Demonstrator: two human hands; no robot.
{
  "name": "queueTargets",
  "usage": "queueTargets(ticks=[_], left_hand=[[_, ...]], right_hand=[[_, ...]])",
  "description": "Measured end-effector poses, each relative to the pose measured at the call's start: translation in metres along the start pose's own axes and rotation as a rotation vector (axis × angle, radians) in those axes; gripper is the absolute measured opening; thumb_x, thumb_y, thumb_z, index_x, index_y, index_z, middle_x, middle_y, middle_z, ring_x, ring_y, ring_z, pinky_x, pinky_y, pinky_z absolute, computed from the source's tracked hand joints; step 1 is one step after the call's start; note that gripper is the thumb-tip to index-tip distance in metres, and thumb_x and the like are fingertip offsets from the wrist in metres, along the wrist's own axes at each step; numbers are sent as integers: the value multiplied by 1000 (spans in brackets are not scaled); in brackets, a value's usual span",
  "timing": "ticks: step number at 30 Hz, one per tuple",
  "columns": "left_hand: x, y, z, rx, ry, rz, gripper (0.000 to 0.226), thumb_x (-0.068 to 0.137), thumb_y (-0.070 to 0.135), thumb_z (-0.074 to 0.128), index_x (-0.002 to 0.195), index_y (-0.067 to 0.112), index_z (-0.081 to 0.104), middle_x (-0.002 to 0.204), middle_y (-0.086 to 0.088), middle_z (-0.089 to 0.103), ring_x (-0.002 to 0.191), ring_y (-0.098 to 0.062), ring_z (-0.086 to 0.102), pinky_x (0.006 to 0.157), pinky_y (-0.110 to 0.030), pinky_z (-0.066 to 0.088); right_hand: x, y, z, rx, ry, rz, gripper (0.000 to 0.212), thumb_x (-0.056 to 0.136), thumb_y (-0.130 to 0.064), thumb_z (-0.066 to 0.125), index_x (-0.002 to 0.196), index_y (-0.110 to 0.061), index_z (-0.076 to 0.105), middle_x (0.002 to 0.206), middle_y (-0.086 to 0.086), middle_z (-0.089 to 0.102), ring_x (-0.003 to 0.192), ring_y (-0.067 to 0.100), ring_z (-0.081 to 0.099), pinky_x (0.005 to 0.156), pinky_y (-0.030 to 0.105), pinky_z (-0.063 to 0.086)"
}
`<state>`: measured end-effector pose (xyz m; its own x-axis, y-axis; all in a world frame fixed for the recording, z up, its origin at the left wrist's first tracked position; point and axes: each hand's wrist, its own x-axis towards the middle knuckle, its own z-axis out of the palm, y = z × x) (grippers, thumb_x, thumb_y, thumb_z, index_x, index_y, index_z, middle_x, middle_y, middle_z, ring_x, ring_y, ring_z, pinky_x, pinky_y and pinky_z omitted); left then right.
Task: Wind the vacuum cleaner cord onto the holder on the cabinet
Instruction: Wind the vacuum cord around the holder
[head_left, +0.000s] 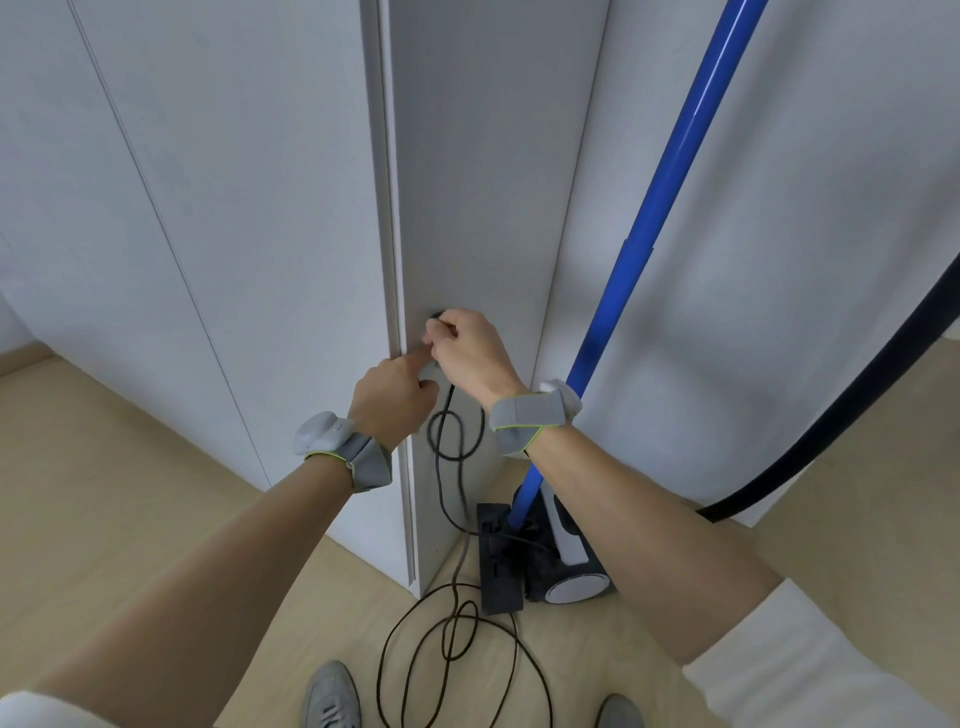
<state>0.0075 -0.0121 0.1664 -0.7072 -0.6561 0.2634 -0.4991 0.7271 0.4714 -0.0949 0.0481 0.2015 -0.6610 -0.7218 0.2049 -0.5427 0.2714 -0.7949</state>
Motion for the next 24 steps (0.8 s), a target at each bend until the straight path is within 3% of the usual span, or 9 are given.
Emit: queueTargets(ticks=[3,5,8,11,15,18,21,24], left_hand=[[7,-2,-12,73,4,-15,45,91,20,45,131,34,61,91,-10,73,80,-33,67,73,-36,55],[3,-5,-18,91,17,-16,49,91,18,42,129,43,62,80,-4,74,72,-26,68,72,-34,57],[-4,-10,-23,77,88,8,48,91,19,42,123,47,66,61,5,70,64,-17,68,67,-35,59],[-1,-11,-25,92,166,34,35,91,25,45,110,37,72,73,1,72,73,-26,68,70,-38,57],[1,-7,-26,221,244,98,23,96,22,46,103,21,68,71,-9,66,60,-32,52,58,-32,41],[6,-1,-28,232,192,96,32,96,20,43,118,21,66,69,-12,63,59,-32,49,58,-33,42],[10,3,-27,177,12,116,53,95,19,36,144,38,45,67,-9,63,56,-31,62,64,-39,59],[11,4,-27,76,-48,98,58,98,23,34,149,50,32,62,-6,67,51,-28,65,62,-39,61]], right_hand=[[-18,7,6,232,-29,7,27,103,-27,43,104,-16,68,71,-15,55,69,10,57,67,27,45],[-28,16,8,369,-2,40,28,104,-26,42,109,-13,66,64,-12,51,51,1,46,54,20,36],[-42,29,11,403,-32,52,27,106,-26,39,115,-14,62,67,-2,54,50,5,44,49,20,34],[-48,32,19,395,-152,80,26,106,-24,40,101,-16,64,66,3,54,50,10,45,46,21,35],[-45,41,28,364,-235,145,28,104,-25,43,90,-16,65,66,6,52,47,14,43,43,24,33],[-39,50,31,415,-261,189,29,103,-25,44,86,-18,66,63,7,48,43,16,37,42,23,29],[-29,64,30,454,-312,312,31,105,-30,46,83,-16,64,56,2,42,39,14,31,40,18,25],[-18,94,24,401,-313,388,32,104,-35,48,84,-12,58,56,-1,35,36,10,28,39,15,21]])
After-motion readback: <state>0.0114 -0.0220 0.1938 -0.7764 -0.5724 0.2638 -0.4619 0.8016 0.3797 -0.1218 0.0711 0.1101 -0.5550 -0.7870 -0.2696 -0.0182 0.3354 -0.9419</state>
